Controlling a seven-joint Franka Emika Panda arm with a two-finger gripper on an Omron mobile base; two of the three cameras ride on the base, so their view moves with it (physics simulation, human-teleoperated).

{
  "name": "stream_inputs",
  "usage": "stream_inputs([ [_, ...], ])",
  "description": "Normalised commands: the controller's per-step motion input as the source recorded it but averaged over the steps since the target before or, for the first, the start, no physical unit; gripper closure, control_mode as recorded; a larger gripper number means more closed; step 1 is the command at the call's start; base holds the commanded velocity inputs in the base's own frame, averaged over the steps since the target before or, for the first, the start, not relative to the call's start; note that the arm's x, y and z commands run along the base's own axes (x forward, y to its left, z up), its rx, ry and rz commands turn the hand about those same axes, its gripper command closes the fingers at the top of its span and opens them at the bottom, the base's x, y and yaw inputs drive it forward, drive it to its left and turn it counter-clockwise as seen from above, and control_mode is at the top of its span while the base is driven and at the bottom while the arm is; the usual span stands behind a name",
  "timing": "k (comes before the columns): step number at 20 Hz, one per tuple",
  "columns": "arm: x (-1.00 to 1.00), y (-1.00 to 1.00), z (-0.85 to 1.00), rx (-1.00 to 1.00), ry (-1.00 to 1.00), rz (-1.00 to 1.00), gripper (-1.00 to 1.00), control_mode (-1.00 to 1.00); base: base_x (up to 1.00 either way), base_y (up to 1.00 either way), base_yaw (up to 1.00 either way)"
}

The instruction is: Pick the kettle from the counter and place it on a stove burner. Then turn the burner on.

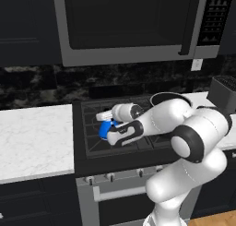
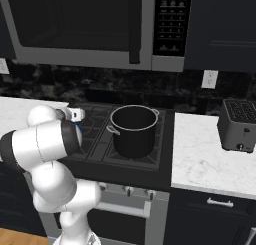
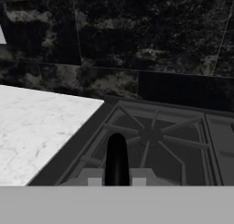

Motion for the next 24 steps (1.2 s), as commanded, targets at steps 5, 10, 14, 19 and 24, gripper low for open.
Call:
stream_inputs([
  [5,0.13,0.04,-0.10,0.00,0.00,0.01,1.00,-1.00,0.00,0.00,0.00],
  [10,0.04,0.00,-0.30,0.00,0.00,0.00,1.00,-1.00,0.00,0.00,0.00],
  [14,0.00,0.00,-0.29,0.00,0.00,0.00,1.00,-1.00,0.00,0.00,0.00],
  [19,-0.11,0.01,-0.11,0.00,0.00,0.00,1.00,-1.00,0.00,0.00,0.00],
  [24,-0.05,0.02,0.00,0.00,-0.08,0.00,1.00,-1.00,0.00,0.00,0.00],
])
